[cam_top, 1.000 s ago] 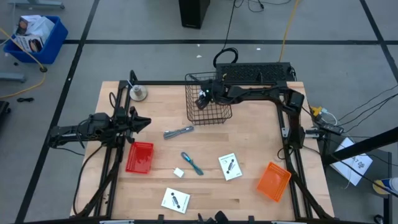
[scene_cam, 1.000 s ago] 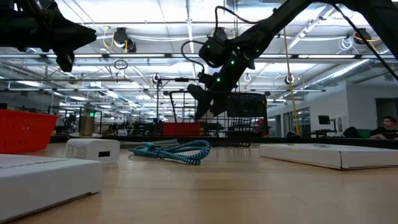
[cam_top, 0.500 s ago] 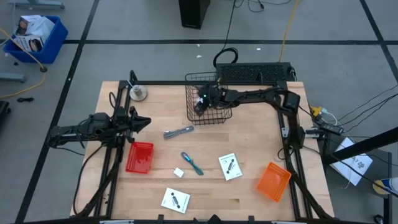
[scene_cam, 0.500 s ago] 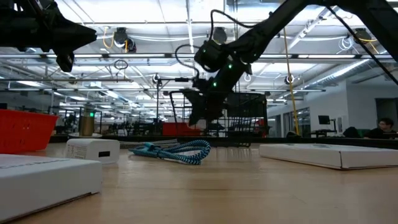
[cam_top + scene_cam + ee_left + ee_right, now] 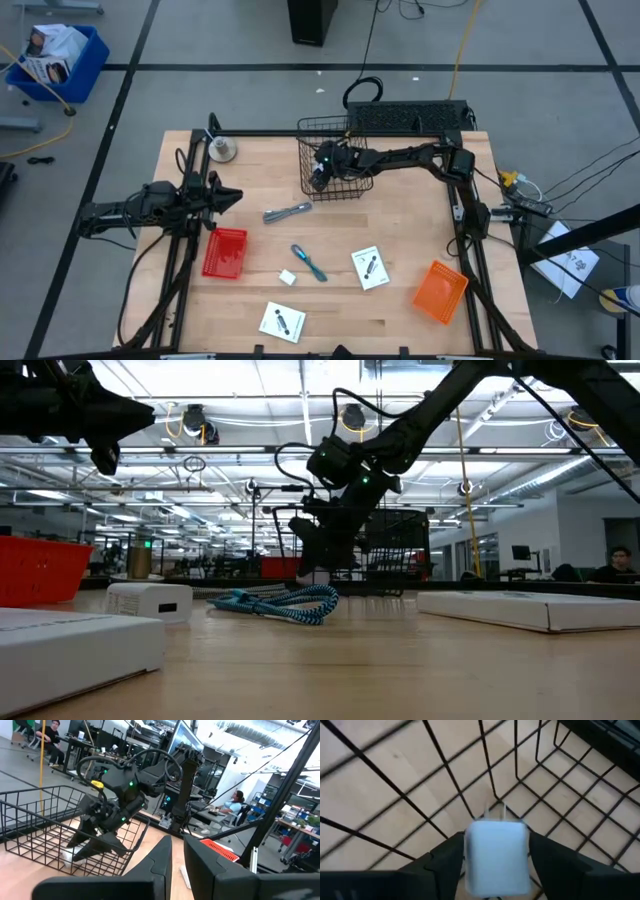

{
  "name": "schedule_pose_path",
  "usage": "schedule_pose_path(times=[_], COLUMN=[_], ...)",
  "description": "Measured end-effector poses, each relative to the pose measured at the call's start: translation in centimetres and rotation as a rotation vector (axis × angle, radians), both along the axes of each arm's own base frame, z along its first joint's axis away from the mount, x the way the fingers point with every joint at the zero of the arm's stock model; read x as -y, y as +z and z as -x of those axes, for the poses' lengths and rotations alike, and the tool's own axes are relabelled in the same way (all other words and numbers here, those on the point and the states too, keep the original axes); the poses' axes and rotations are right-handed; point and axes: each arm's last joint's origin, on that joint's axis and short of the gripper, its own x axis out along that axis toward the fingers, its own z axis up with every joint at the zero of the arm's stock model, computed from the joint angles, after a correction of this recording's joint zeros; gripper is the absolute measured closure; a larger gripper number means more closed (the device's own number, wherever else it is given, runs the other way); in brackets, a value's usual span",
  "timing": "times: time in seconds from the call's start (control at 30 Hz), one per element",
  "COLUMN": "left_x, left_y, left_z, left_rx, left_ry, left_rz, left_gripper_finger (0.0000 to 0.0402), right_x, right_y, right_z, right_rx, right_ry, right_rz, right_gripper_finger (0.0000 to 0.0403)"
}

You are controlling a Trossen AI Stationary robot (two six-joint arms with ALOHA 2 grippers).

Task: Pick and place items into bin
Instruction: Put the top white charger adapter into the black wire basket, then put the white charger adapter into the black wire basket

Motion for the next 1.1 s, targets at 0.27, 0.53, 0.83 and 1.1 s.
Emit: schedule_pose_path(times=[0.27,0.53,0.83,1.1], left_x=[0.0,0.0,0.0,0.0], left_y=[0.0,0.0,-0.2,-0.3], left_z=[0.0,0.0,0.0,0.0], left_rx=[0.000,0.000,-0.020,-0.025], left_ry=[-0.010,-0.015,-0.015,-0.014], left_rz=[0.002,0.029,0.032,0.032], left_gripper_finger=[0.0350,0.0350,0.0350,0.0350], right_x=[-0.3,-2.9,-7.2,-14.2], right_y=[0.9,4.7,10.7,11.3], right_z=[-0.1,-0.2,0.4,-0.6], right_rx=[0.002,-0.003,0.120,0.206], right_ry=[0.054,0.105,0.175,0.349], right_rz=[0.050,0.227,0.328,0.302], right_gripper_finger=[0.0155,0.0173,0.0176,0.0177])
